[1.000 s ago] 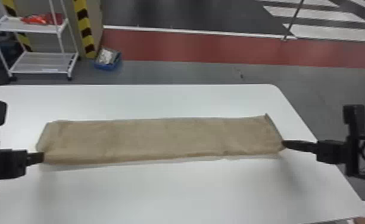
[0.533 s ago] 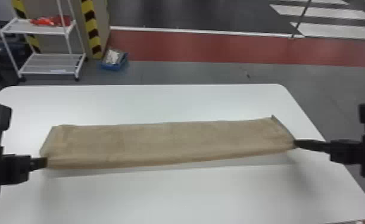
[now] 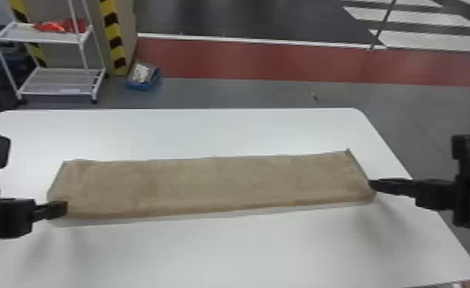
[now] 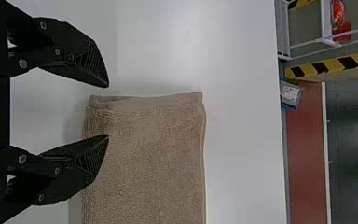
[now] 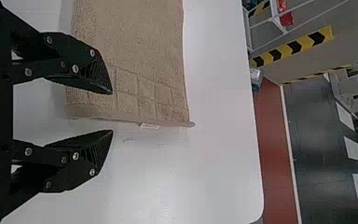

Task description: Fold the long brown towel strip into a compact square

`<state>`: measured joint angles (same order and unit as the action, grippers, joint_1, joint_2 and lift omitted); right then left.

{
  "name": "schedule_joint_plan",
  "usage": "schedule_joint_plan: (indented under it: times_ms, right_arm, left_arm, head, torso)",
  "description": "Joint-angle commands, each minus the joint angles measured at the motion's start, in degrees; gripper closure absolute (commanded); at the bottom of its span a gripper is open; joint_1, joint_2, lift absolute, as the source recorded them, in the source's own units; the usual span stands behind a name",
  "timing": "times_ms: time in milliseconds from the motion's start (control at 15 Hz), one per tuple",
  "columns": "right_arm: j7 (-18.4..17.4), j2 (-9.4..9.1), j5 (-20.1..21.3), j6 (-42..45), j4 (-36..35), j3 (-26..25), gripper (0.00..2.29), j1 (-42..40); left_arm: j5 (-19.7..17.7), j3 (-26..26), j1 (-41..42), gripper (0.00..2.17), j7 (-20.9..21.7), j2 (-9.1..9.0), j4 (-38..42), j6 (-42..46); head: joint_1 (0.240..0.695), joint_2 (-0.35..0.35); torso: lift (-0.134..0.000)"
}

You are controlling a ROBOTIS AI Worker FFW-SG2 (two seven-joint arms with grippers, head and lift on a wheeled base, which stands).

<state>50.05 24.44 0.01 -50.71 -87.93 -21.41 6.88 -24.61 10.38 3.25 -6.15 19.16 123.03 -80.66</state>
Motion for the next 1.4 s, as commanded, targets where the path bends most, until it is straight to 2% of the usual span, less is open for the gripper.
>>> schedule_joint_plan:
  times_ms: [0, 200, 333, 400, 467, 600, 667, 800, 1067, 1333]
  right_arm:
    - [-0.40, -0.18, -0.18, 1.71, 0.48, -0.30, 0.36, 0.33]
    - [-0.48, -1.68, -3.00, 4.35, -0.93, -2.94, 0.31, 0.16]
    - [0.31, -2.03, -8.27, 4.35, -2.07, -2.76, 0.23, -0.11]
    - [0.40, -2.29, -9.24, 4.35, -3.30, -1.80, 0.23, -0.46]
    - [0.31, -3.43, -9.24, 4.52, -5.15, -0.57, 0.23, -0.81]
    - [0.31, -5.46, -8.53, 4.70, -7.96, 1.37, 0.23, -1.60]
    - [0.13, -6.42, -8.18, 4.70, -9.28, 2.51, 0.23, -2.04]
    - [0.04, -7.21, -8.09, 5.40, -10.51, 4.71, 0.23, -2.39]
    - [-0.66, -7.92, -7.39, 6.46, -10.42, 8.66, 0.23, -1.87]
    - [-1.36, -9.15, -5.46, 6.63, -10.42, 11.65, 0.23, -1.25]
  left_arm:
    - [0.00, 0.96, 0.53, 0.03, -0.09, -0.09, 0.81, 0.19]
    - [-0.09, 0.87, 0.35, 0.04, -0.09, -0.53, -0.60, 7.39]
    - [-0.62, -0.89, -1.40, 0.07, 0.62, -0.61, -4.46, 12.49]
    - [-0.27, -2.29, -2.72, 0.09, 0.79, -0.61, -7.10, 14.25]
    - [0.97, -4.05, -4.48, 0.10, 0.70, -0.61, -10.35, 15.48]
    - [5.98, -7.13, -6.68, 0.12, 0.09, -0.61, -15.10, 17.94]
    - [7.03, -7.48, -6.94, 0.15, 0.26, -0.61, -16.77, 19.00]
    - [9.05, -7.57, -7.03, 0.15, 0.09, -0.26, -18.09, 19.88]
    - [9.14, -7.13, -7.03, 0.29, 0.70, 0.70, -18.18, 16.36]
    - [8.00, -7.30, -6.94, 0.71, 1.76, 0.62, -17.91, 15.30]
  head:
    - [0.695, -0.120]
    - [0.695, -0.116]
    - [0.695, -0.110]
    - [0.695, -0.106]
    - [0.695, -0.096]
    - [0.695, -0.074]
    - [0.695, -0.055]
    - [0.695, -0.003]
    - [0.695, 0.062]
    - [0.695, 0.102]
  torso:
    - [-0.125]
    - [-0.125]
    - [-0.125]
    - [-0.125]
    - [-0.125]
    - [-0.125]
    - [-0.125]
    - [-0.125]
    - [-0.125]
    - [-0.125]
